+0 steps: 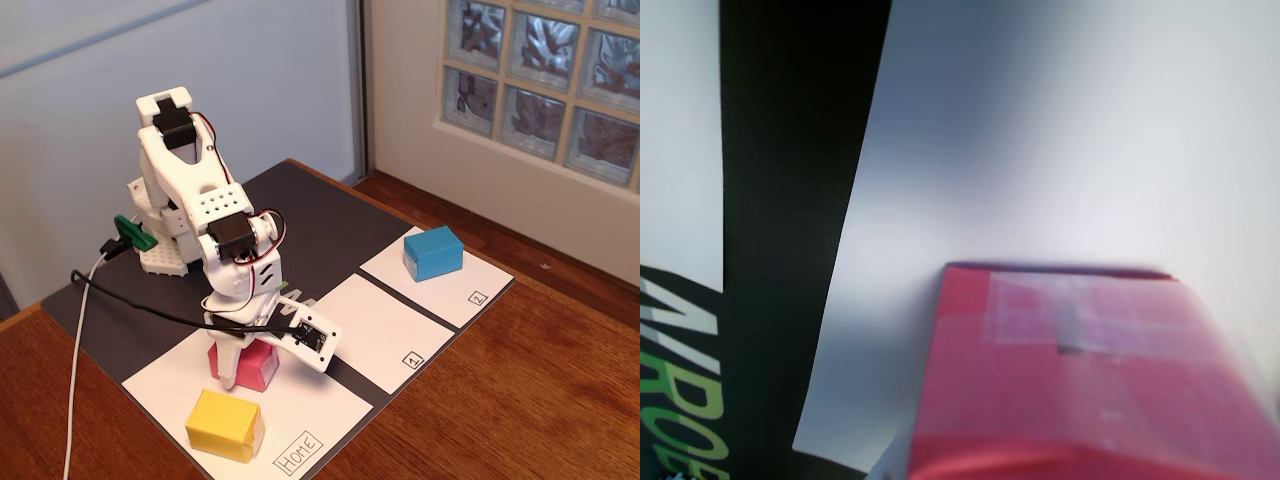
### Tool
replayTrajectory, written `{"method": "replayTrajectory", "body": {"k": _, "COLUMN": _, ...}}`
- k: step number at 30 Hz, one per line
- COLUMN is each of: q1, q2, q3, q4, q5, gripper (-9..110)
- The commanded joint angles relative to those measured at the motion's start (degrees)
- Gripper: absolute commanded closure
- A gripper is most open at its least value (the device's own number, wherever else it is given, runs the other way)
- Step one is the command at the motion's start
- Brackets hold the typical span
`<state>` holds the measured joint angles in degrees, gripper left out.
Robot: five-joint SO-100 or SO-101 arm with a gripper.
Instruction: Move box red to home
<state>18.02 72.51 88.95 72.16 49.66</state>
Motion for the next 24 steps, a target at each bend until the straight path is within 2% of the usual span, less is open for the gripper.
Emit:
{"method": "replayTrajectory", "body": {"k": 1, "q1": -1.32, "q2": 5.10, "q3": -4.31, "q4": 2.64, "q5": 0.09, "gripper": 72}}
{"method": "replayTrajectory", "body": {"k": 12, "q1": -2.64, "q2": 17.49, "q3": -4.66, "q4": 10.55, "q5": 1.14, "gripper": 73}}
{"method": "replayTrajectory", "body": {"k": 24, "q1": -5.89, "q2": 31.55, "q3": -4.31, "q4": 21.27, "q5": 2.72, "gripper": 80}}
